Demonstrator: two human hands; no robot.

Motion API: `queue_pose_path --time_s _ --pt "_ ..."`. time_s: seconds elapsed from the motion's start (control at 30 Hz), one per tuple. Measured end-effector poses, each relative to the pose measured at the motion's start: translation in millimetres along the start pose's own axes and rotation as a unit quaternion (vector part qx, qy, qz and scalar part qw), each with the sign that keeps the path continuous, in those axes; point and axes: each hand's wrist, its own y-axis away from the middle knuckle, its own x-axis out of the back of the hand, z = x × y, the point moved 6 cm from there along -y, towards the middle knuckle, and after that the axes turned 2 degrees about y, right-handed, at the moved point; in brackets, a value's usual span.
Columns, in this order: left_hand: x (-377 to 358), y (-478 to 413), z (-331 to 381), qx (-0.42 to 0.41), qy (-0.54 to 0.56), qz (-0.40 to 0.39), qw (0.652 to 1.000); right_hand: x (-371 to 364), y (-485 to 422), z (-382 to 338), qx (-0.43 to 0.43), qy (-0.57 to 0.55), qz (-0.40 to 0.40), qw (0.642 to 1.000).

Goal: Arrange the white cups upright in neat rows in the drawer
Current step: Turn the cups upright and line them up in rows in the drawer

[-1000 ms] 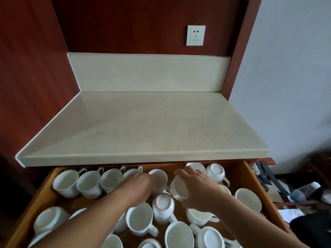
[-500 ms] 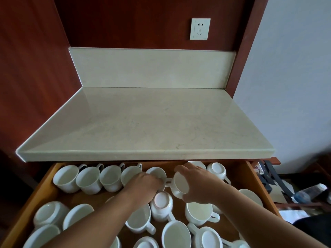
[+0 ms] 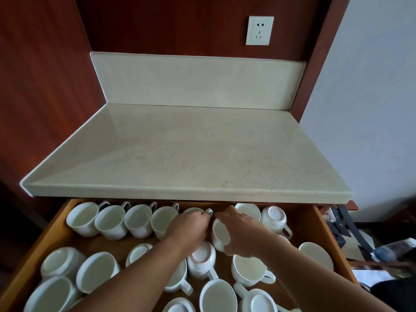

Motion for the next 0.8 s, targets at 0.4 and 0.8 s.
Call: queue_pose_path --time_s 0.4,0.8 --pt "-0.4 33.0 -42.6 -0.153 -0.051 -0.001 0.987 -20.0 -20.3 -6.5 -0.019 -0.006 -0.011 1.000" --pt "-3.5 26.4 -37.0 -0.130 -0.009 0.013 0.991 -20.1 -3.0 -9.1 -0.080 0.044 0.047 0.995"
